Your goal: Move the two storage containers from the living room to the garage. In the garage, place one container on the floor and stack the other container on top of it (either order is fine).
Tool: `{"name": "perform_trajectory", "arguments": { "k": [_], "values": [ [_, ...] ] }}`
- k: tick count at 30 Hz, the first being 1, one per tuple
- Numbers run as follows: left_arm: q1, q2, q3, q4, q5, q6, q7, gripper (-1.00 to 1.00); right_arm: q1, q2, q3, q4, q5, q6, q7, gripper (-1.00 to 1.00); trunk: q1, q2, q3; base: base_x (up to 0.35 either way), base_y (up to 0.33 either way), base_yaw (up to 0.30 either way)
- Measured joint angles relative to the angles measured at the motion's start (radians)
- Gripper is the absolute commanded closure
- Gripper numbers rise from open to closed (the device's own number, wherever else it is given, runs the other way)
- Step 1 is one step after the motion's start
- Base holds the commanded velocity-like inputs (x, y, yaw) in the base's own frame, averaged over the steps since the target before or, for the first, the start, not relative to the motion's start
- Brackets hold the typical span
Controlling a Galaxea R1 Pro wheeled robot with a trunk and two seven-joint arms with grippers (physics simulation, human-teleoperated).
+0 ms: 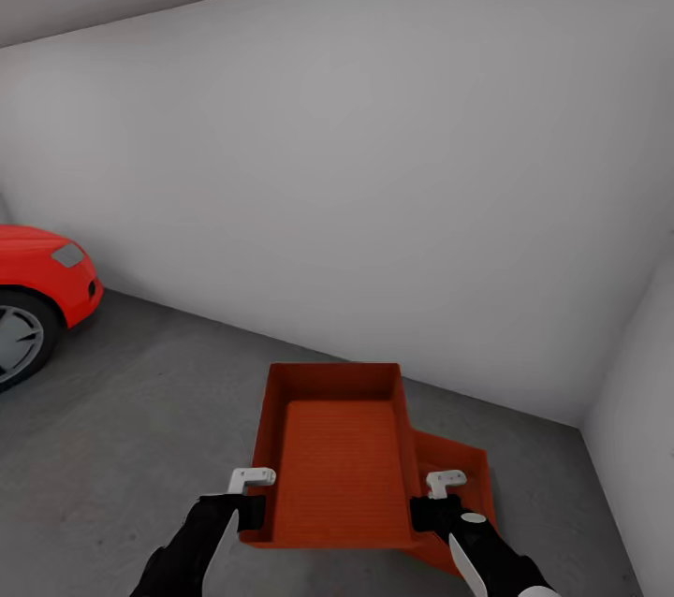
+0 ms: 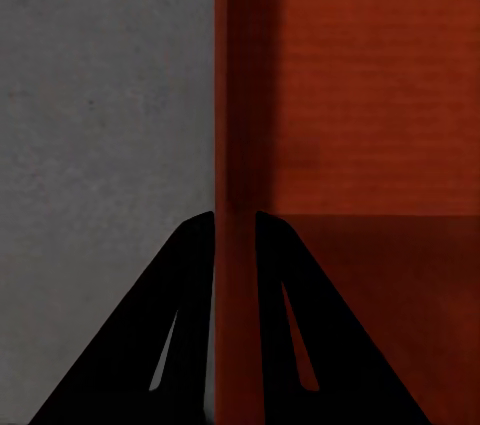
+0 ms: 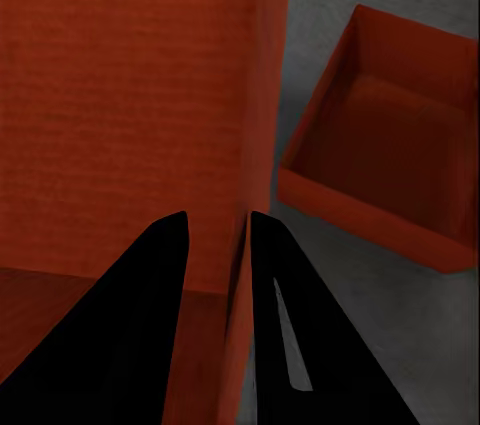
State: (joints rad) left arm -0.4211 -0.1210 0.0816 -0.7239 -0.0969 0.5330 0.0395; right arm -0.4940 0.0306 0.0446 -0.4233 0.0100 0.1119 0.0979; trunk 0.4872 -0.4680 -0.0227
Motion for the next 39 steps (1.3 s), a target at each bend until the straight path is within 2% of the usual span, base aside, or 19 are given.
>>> {"name": "perform_trajectory", "arguments": {
  "k": [11,28,39],
  "values": [
    [0.000,0.000,0.000,0.000,0.000,0.000,0.000,1.00,0.000,0.000,0.000,0.000,0.000,0.000,0.000,1.00,0.000,0.000,0.004,0.314,-0.085,-0.295],
    [0.000,-0.001,0.001,0.000,-0.001,0.001,0.000,1.00,0.000,0.000,0.000,0.001,0.000,0.000,0.001,1.00,0.001,-0.001,0.009,0.030,-0.006,-0.295],
    [0.000,0.001,-0.001,0.000,0.000,0.001,0.000,1.00,0.000,0.001,-0.001,0.001,0.000,0.000,0.000,1.00,0.000,-0.001,0.013,0.288,-0.062,-0.295]
  ]
}}
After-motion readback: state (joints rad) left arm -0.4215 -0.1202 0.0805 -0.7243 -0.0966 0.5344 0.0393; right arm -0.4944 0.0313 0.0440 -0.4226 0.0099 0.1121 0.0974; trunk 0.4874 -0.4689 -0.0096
